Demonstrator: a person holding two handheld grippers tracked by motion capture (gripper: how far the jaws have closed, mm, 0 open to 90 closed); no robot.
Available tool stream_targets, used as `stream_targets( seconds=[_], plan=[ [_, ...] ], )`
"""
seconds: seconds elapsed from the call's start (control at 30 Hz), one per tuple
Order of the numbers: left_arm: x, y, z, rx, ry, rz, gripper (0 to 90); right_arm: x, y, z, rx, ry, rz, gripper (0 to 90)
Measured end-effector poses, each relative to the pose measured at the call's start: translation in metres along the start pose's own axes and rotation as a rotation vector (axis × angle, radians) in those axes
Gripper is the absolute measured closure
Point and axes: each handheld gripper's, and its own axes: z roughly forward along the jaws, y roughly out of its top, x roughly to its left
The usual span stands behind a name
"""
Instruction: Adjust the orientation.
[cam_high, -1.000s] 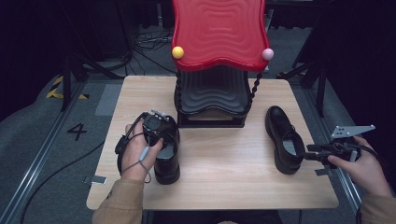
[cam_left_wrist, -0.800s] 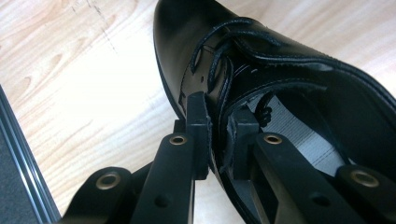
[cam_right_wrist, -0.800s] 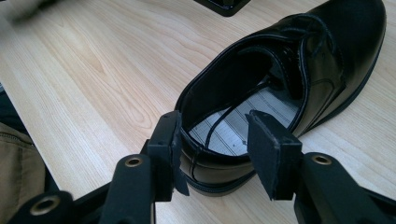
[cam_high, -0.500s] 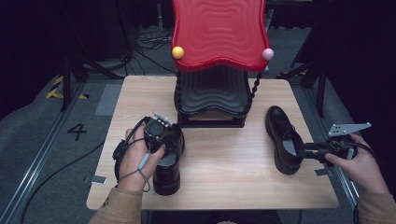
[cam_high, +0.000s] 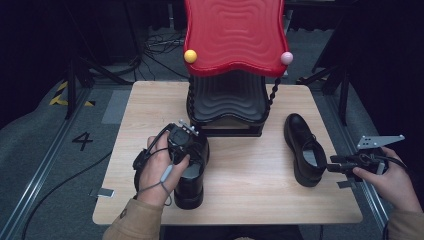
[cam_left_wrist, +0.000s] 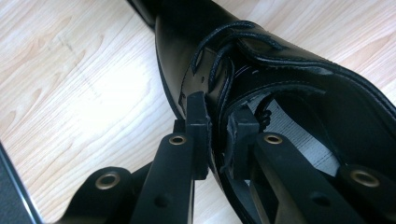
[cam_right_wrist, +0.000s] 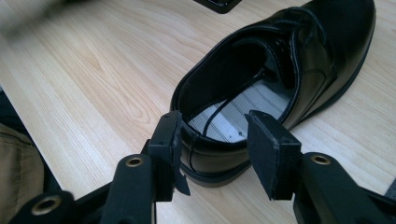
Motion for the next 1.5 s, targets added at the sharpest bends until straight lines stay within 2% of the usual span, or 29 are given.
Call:
stream_targets(
  seconds=[0.17,0.53,0.63,0.7,0.8,0.93,1.03,1.2,1.37,1.5],
  plan=[
    [-0.009,0.011,0.004,-0.004,-0.003,0.002,82.2,0.0,-0.005,-0.004,-0.003,-0.006,0.01,56.4],
    [-0.019,0.029,0.017,-0.027,-0.009,-0.012,81.8,-0.001,-0.009,-0.008,-0.002,-0.015,0.021,56.4],
    [-0.022,0.032,0.02,-0.04,0.001,-0.02,81.9,-0.001,-0.009,-0.008,-0.003,-0.013,0.02,56.4],
    [-0.026,0.036,0.022,-0.053,0.028,-0.028,81.9,-0.001,-0.009,-0.007,0.001,-0.009,0.02,56.2],
    [-0.031,0.04,0.026,-0.057,0.042,-0.034,81.7,-0.002,-0.01,-0.007,-0.001,-0.008,0.022,56.3],
    [-0.034,0.045,0.032,-0.065,0.035,-0.048,81.5,-0.003,-0.01,-0.008,-0.002,-0.01,0.024,56.3],
    [-0.04,0.047,0.036,-0.058,0.038,-0.036,81.1,-0.003,-0.01,-0.008,-0.003,-0.009,0.023,56.2],
    [-0.049,0.05,0.043,-0.029,0.023,-0.018,78.5,-0.003,-0.01,-0.007,0.0,-0.006,0.024,56.1],
    [-0.052,0.051,0.048,-0.02,-0.016,-0.025,76.4,-0.002,-0.009,-0.007,0.0,-0.006,0.02,56.0],
    [-0.055,0.052,0.054,0.003,-0.038,-0.006,76.3,-0.003,-0.009,-0.005,0.002,-0.004,0.022,55.9]
  ],
)
